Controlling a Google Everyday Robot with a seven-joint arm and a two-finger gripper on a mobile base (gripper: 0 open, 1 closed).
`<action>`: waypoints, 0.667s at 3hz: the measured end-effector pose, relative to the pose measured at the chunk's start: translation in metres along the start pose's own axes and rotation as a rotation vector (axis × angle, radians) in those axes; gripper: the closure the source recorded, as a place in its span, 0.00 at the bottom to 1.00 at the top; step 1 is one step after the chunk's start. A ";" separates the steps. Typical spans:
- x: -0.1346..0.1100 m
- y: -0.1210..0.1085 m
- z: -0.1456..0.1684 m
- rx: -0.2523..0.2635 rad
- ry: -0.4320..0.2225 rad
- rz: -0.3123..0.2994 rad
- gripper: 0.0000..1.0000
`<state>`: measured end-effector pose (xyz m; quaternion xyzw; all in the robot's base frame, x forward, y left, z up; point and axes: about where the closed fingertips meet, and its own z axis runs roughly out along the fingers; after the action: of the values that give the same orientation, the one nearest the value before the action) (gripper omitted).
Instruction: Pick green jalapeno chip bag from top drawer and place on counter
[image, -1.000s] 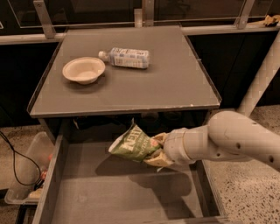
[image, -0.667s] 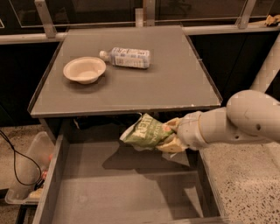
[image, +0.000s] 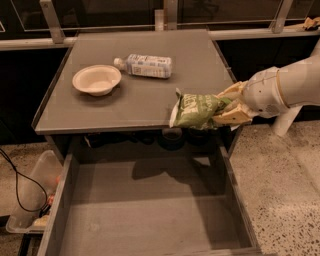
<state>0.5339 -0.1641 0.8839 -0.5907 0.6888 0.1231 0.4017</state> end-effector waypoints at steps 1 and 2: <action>0.000 0.000 0.000 0.000 0.000 0.000 1.00; -0.001 -0.001 0.000 0.021 -0.003 0.006 1.00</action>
Offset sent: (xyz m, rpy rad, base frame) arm 0.0015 -0.0046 0.0006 0.0162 -0.0252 -0.0495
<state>0.5343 -0.1639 0.8848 -0.5842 0.6913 0.1182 0.4086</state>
